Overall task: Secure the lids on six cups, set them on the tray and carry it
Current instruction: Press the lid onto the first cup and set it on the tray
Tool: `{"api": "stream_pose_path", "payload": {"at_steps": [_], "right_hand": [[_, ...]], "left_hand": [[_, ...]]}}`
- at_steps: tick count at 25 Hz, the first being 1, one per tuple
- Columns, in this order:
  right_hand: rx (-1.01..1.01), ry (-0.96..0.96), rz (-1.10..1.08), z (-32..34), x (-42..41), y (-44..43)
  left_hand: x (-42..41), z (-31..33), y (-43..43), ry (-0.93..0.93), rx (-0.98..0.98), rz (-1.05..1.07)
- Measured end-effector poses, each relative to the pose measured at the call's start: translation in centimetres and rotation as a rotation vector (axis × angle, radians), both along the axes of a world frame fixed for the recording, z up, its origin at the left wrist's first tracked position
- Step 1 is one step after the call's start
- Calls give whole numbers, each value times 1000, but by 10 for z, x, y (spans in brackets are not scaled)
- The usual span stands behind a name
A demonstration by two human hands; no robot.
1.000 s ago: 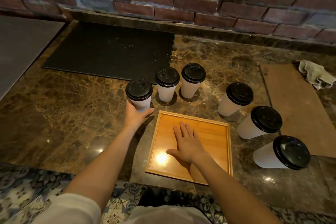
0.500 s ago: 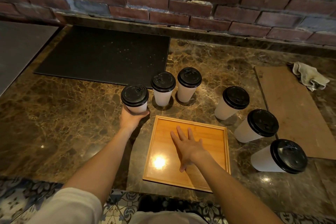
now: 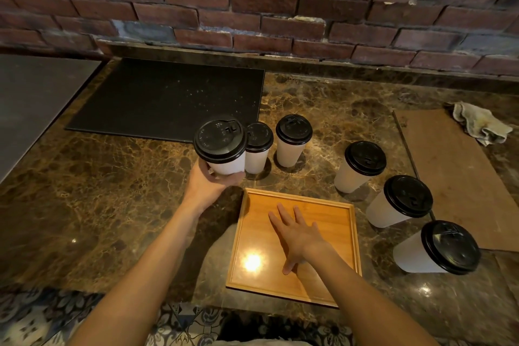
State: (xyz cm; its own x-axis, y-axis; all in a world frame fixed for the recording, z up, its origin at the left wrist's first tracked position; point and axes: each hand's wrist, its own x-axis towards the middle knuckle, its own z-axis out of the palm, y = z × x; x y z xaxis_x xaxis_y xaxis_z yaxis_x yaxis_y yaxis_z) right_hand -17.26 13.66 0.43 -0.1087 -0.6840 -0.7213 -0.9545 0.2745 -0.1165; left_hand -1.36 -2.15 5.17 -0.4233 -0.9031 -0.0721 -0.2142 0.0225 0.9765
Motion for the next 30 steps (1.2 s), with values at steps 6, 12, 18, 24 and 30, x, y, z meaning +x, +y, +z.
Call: {"api": "stream_pose_path", "payload": {"at_steps": [6,12,18,24,30], "right_hand": [[-223,-56,-67,-7,-8,39],[-655,-147,-319,-20,12,103],[-829,-325,-607,63,-6,99],[-1267,-442,-349,267,-28,90],[-1179,-413,-131,347,-9,81]], "left_hand": [[-9,68,47,188,-33,-246],[-12,105,94,321,-32,-379],[-14,123,124,439,75,-534],[-17,134,132,468,77,-553],[-20,137,135,364,13,-586]]}}
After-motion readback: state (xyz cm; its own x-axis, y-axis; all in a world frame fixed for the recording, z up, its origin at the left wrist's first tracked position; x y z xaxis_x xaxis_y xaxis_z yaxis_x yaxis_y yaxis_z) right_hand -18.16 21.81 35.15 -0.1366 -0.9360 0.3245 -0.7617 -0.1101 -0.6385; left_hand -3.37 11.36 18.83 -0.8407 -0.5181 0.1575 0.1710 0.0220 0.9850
